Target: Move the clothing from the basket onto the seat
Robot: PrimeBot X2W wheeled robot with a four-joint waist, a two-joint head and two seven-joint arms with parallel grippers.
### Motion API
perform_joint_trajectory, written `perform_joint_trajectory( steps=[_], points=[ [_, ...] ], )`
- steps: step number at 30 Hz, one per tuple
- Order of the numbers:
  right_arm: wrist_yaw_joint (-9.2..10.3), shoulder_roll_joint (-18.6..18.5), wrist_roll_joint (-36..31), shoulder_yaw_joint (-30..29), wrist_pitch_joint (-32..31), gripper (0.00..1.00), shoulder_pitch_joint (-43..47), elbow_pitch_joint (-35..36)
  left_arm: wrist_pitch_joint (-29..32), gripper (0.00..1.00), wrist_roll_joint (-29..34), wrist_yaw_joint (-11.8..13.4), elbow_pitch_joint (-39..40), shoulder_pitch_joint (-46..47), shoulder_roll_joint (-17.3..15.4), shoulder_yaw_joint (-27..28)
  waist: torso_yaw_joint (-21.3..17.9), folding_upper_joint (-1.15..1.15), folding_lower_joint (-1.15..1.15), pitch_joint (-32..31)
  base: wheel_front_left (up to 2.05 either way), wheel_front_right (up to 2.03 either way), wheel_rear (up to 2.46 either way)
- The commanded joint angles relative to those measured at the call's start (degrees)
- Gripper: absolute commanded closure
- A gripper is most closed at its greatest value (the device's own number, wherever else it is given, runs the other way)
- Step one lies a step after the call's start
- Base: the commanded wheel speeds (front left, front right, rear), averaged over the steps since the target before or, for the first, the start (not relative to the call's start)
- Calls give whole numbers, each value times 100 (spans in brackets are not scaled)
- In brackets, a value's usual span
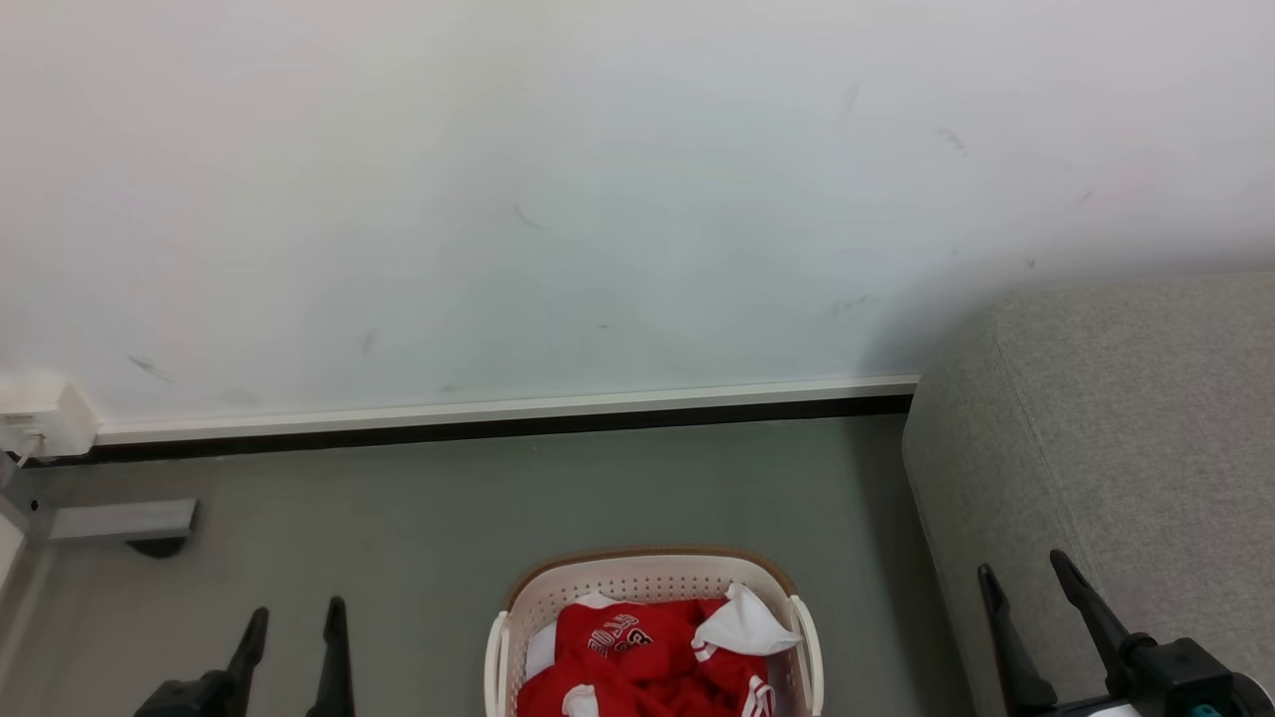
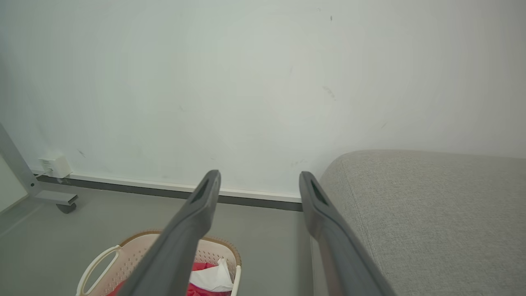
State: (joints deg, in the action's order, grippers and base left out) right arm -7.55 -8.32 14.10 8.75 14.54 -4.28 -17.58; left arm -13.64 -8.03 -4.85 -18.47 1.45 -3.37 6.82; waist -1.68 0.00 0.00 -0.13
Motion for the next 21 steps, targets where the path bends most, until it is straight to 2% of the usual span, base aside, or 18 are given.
perform_joint_trajectory(
  steps=[1,12,21],
  points=[
    [11,38,-94,-23,30,0,62,-1,-55,0,157,-11,-26,-32,-31,28,-1,0,0,-3,0,0,0],
    [12,178,-382,-156,69,0,158,-54,-169,0,407,-131,-238,-29,-11,120,8,0,0,-4,0,0,0],
    [12,255,-132,-292,58,0,189,-156,-154,0,377,-200,-325,-10,-1,122,13,0,0,-16,0,0,0]
  ],
)
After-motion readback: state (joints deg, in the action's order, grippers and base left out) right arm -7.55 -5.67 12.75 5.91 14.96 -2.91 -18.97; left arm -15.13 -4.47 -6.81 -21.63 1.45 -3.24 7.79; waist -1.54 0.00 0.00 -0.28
